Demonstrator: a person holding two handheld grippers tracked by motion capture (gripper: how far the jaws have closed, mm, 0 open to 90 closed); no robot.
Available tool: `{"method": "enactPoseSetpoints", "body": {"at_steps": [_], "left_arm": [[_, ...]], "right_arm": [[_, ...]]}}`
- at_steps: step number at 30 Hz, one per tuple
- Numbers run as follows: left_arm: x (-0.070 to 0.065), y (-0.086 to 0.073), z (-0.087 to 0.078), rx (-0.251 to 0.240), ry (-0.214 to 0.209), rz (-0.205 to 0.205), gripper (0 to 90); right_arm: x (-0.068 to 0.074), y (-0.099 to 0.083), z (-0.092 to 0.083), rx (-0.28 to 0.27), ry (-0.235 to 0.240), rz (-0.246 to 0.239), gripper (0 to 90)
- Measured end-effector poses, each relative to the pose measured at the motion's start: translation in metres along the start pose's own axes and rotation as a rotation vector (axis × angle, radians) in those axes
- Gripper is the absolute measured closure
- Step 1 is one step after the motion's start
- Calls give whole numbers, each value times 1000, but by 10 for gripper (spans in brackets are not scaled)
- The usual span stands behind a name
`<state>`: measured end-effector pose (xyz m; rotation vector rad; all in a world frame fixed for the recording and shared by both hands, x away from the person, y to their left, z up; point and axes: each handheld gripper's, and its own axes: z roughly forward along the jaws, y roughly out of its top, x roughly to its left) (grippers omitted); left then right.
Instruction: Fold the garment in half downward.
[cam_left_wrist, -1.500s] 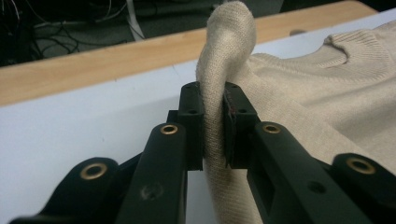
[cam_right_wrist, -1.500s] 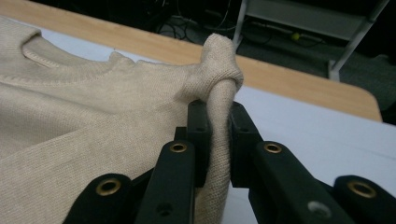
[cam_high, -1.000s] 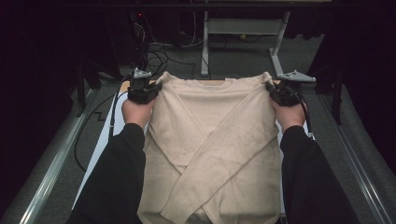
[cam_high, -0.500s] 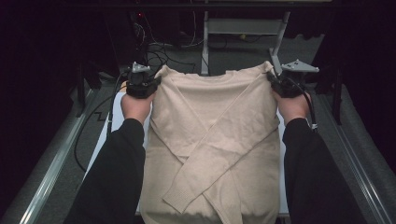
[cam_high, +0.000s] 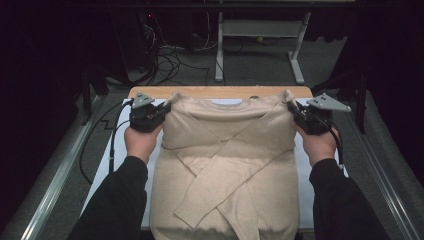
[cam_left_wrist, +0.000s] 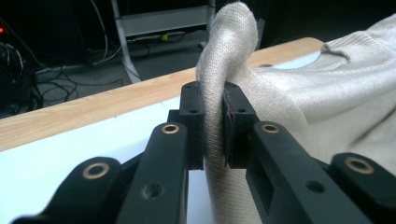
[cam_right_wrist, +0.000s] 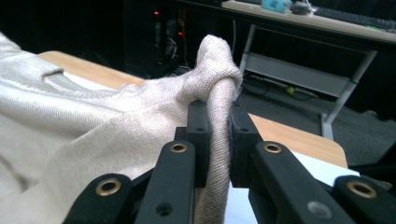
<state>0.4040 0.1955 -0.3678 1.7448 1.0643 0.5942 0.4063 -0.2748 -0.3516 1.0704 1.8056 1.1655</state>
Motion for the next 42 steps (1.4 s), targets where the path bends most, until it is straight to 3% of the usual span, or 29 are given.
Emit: {"method": "enactPoseSetpoints", "body": {"at_steps": [11, 14, 21, 25, 27, 28, 32, 38, 42], "left_arm": [[-32, -61, -68, -38, -68, 61, 798], [-42, -80, -82, -25, -75, 91, 798], [-57, -122, -112, -4, -107, 76, 798], [-63, -142, -121, 32, -132, 70, 797], [-65, -151, -122, 70, -131, 81, 796], [-64, -158, -121, 98, -140, 68, 795], [-63, -168, -118, 155, -158, 43, 793], [-61, -179, -106, 235, -169, 37, 783], [-58, -181, -104, 222, -182, 7, 756]], "right_arm": [[36, -47, -83, -57, 87, -30, 832], [43, -63, -101, -62, 112, -11, 831], [64, -105, -135, -37, 157, 18, 831], [71, -121, -145, -8, 170, 43, 830], [74, -129, -148, 16, 176, 46, 829], [75, -131, -148, 24, 180, 45, 828], [79, -146, -146, 85, 195, 60, 826], [82, -162, -136, 191, 206, 62, 821], [82, -168, -131, 231, 209, 79, 807]]}}
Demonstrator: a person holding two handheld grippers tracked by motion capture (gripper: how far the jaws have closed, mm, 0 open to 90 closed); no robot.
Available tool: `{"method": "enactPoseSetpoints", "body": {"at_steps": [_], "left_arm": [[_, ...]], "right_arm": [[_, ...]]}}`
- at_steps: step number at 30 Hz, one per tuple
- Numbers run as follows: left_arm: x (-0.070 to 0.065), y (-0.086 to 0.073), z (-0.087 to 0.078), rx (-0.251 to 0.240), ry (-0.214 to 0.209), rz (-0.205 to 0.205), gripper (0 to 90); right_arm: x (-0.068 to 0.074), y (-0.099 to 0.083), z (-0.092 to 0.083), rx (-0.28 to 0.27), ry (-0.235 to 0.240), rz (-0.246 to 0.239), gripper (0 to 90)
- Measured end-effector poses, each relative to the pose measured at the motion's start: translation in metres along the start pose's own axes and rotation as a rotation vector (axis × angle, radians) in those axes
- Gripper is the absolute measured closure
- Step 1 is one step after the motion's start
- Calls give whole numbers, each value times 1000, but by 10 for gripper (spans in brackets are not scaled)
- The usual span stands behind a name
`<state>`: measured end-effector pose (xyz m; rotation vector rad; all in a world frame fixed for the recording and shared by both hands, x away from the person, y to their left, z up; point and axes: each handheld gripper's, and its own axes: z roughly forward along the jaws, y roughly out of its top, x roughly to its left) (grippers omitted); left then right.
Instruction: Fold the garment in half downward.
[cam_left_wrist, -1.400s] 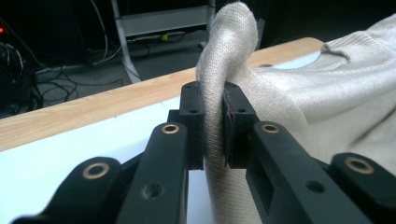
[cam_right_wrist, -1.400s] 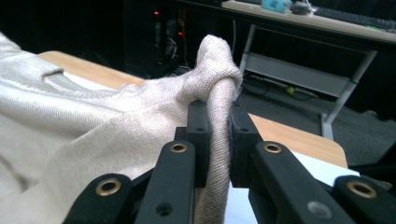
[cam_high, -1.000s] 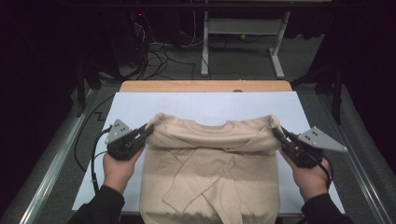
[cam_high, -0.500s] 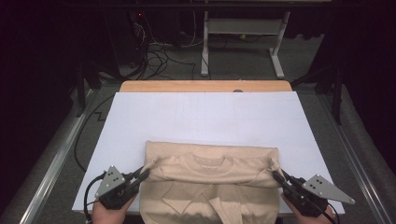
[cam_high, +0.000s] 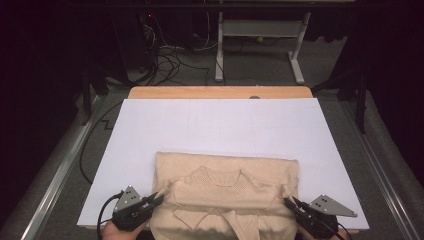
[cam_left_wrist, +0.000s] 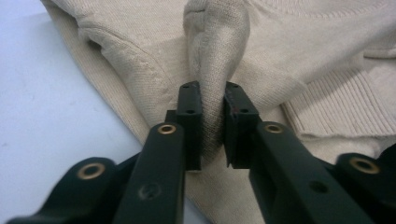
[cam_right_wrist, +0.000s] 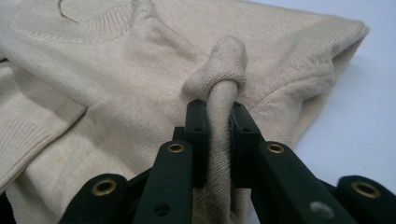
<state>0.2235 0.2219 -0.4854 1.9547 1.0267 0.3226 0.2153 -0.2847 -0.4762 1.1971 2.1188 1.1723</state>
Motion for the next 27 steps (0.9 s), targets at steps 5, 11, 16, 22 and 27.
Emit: {"method": "enactPoseSetpoints", "body": {"at_steps": [5, 11, 16, 22, 27], "left_arm": [[2, 2, -7, -48, 12, -15, 578], [6, 8, -22, -164, 42, -52, 457], [20, 14, -24, -181, 82, -98, 456], [41, 33, 6, -90, 106, -126, 363], [59, 56, 38, -28, 96, -174, 305]], "right_arm": [[-2, 2, -4, -23, -2, 20, 586], [-7, 8, -16, -101, -10, 44, 487], [-18, 14, -19, -123, -45, 69, 450], [-39, 31, -1, -72, -82, 107, 401], [-62, 47, 30, 4, -117, 152, 337]]}}
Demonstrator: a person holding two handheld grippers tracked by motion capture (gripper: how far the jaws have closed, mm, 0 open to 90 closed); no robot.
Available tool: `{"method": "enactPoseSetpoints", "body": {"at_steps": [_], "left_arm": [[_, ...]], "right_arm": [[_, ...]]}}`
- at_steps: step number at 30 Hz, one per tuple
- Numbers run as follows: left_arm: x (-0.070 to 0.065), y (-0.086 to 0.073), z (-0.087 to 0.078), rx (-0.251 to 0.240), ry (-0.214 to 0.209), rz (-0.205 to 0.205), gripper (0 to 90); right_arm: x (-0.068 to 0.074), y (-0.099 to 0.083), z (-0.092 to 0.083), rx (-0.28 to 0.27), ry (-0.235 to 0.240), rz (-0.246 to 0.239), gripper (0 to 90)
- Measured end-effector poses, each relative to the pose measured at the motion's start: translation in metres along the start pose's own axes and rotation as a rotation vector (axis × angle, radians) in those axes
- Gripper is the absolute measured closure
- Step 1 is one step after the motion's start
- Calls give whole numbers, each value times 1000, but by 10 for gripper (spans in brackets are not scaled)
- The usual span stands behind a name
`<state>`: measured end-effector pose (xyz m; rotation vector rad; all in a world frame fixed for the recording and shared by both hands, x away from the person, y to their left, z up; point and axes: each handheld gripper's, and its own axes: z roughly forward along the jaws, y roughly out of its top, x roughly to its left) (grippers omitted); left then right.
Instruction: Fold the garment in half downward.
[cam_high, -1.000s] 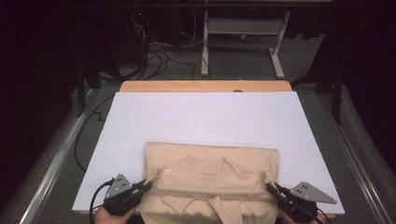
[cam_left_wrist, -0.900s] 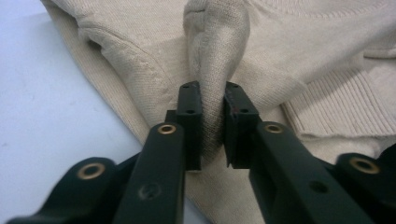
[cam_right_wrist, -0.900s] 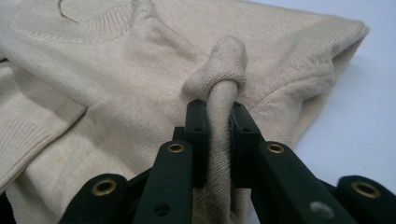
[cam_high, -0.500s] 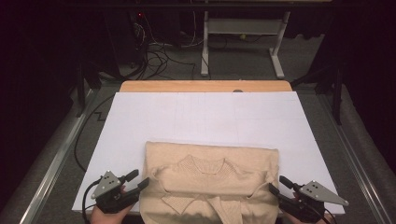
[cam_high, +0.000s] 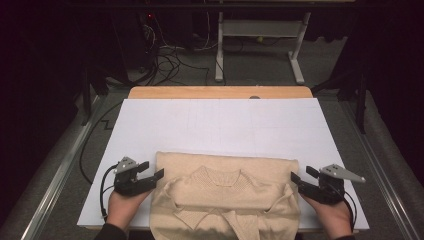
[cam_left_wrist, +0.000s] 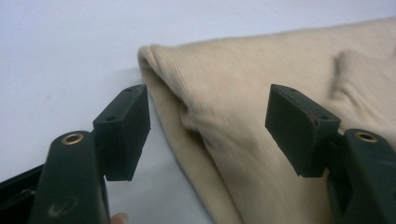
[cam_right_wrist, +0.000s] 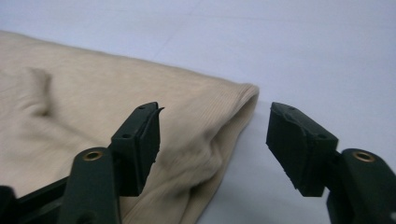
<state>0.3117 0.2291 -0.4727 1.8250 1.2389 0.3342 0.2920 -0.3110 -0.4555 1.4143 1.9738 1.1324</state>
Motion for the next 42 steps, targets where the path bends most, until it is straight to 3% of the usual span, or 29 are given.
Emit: {"method": "enactPoseSetpoints", "body": {"at_steps": [4, 6, 8, 12, 15, 20, 22, 25, 33, 38, 42], "left_arm": [[7, 10, 23, 55, -13, -58, 303], [8, 13, 30, 80, -16, -63, 303], [9, 16, 36, 93, -25, -98, 303], [10, 20, 40, 114, -23, -127, 309], [6, 20, 42, 128, -15, -100, 403], [6, 19, 45, 132, -50, -88, 679], [5, 19, 45, 128, -45, -72, 719], [3, 20, 43, 116, -28, -38, 749], [4, 31, 42, 49, 0, -17, 772], [5, 43, 44, 34, 25, 7, 775], [10, 56, 47, 20, 34, 3, 775]], "right_arm": [[-5, 10, 24, 61, -4, 26, 298], [-6, 11, 33, 90, 8, 36, 292], [-7, 11, 39, 113, 3, 43, 292], [-8, 12, 44, 132, 10, 48, 367], [-4, 12, 46, 137, 21, 16, 501], [-2, 13, 48, 146, 79, 31, 720], [-1, 14, 49, 149, 85, 37, 762], [1, 15, 48, 140, 69, 4, 789], [3, 21, 50, 92, 10, -32, 820], [5, 33, 53, 62, -26, -69, 833], [3, 46, 58, 36, -41, -93, 835]]}}
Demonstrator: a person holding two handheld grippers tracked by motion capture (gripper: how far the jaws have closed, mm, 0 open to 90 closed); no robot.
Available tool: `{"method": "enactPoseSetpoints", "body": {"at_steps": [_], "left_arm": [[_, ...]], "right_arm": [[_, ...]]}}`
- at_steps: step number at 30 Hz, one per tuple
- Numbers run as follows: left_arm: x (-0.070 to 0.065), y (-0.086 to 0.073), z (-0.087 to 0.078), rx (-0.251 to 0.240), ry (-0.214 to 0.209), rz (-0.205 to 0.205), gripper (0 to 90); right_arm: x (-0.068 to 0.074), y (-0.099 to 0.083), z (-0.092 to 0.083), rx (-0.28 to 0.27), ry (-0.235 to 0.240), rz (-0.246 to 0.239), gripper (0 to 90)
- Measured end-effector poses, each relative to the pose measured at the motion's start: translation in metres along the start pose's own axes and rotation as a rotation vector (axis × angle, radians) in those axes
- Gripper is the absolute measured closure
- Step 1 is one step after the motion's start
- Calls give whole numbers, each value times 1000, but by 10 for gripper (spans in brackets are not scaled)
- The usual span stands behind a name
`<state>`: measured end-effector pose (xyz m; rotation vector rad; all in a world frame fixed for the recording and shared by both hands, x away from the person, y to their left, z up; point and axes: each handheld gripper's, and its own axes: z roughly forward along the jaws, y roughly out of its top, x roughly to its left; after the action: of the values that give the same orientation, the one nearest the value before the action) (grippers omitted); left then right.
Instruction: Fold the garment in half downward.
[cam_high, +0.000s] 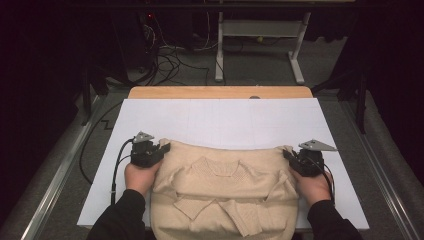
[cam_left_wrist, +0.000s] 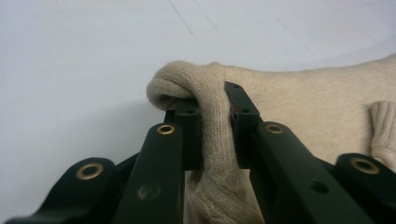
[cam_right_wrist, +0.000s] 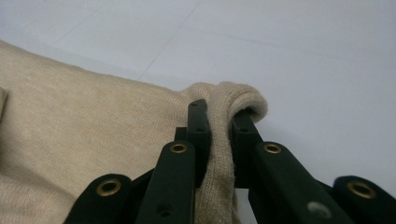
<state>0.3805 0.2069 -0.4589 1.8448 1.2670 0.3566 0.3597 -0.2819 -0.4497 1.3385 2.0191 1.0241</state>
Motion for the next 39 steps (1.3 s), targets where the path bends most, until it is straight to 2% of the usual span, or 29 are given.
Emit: {"method": "enactPoseSetpoints", "body": {"at_steps": [6, 11, 13, 15, 19, 21, 22, 24, 27, 28, 30, 33, 35, 36, 39], "left_arm": [[9, 21, 13, -6, 28, 25, 774], [18, 38, 22, -20, 39, 14, 773], [21, 40, 25, -25, 40, 2, 772], [25, 38, 31, -4, 43, -13, 771], [27, 32, 38, 26, 48, -14, 759], [27, 31, 38, 32, 45, -13, 736], [27, 30, 37, 33, 43, -19, 709], [28, 29, 33, 19, 53, -28, 628], [26, 27, 23, 9, 66, -24, 526], [25, 27, 19, 4, 66, -22, 512], [21, 26, 9, -2, 96, -4, 494], [17, 24, -8, -50, 80, -23, 493], [12, 20, -19, -70, 68, -13, 492], [10, 18, -23, -77, 68, -7, 452], [6, 9, -34, -104, 54, -2, 448]], "right_arm": [[-5, 18, 18, -21, -26, -12, 835], [-11, 35, 33, -28, -45, -16, 838], [-13, 43, 39, -27, -53, -17, 839], [-15, 48, 45, -14, -55, -15, 839], [-17, 46, 58, 28, -49, -10, 833], [-20, 42, 63, 64, -34, 16, 768], [-21, 41, 63, 67, -33, 23, 687], [-24, 40, 61, 71, -12, 51, 557], [-24, 41, 49, 45, -1, 34, 485], [-23, 41, 44, 31, 2, 32, 472], [-21, 40, 33, -4, 13, 35, 456], [-18, 38, 17, -30, 18, 36, 436], [-15, 36, 6, -58, 25, 38, 432], [-14, 35, 0, -68, 27, 30, 426], [-8, 30, -13, -83, 37, 15, 419]]}}
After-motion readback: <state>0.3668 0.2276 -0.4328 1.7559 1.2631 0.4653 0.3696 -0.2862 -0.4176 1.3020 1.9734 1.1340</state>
